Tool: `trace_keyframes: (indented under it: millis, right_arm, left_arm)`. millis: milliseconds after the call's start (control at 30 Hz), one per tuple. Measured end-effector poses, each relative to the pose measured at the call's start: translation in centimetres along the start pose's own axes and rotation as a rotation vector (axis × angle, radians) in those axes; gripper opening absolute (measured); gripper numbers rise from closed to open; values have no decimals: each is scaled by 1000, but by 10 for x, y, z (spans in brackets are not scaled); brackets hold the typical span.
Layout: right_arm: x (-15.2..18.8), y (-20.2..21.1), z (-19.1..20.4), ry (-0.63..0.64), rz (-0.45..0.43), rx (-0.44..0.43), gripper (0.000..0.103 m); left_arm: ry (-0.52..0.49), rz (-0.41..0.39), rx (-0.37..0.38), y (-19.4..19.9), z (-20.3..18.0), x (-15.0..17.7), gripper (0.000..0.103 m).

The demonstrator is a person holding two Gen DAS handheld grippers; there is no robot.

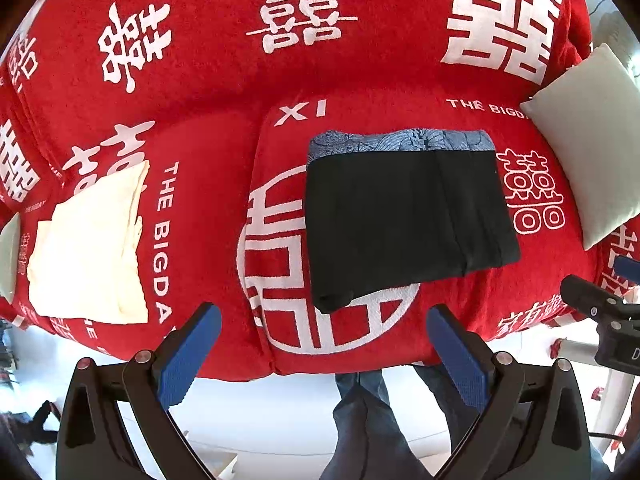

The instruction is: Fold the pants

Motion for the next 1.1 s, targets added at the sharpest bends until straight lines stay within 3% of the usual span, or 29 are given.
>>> trace_keyframes:
  millis: [1100]
  right_arm:
    - [-5, -4, 7, 13, 0, 8, 103]
  left_arm:
    - [-57, 41, 15, -10, -12, -3, 103]
Point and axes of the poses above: each gripper's, at about its wrist camera, not at the fingertips, and y roughly against the way its jaws point, z to its left, x to its underside, the point moved 9 cm from there along -y, roughly the way its jaws point, and after that the axes turned 12 degrees about z, right-handed, at the moved point
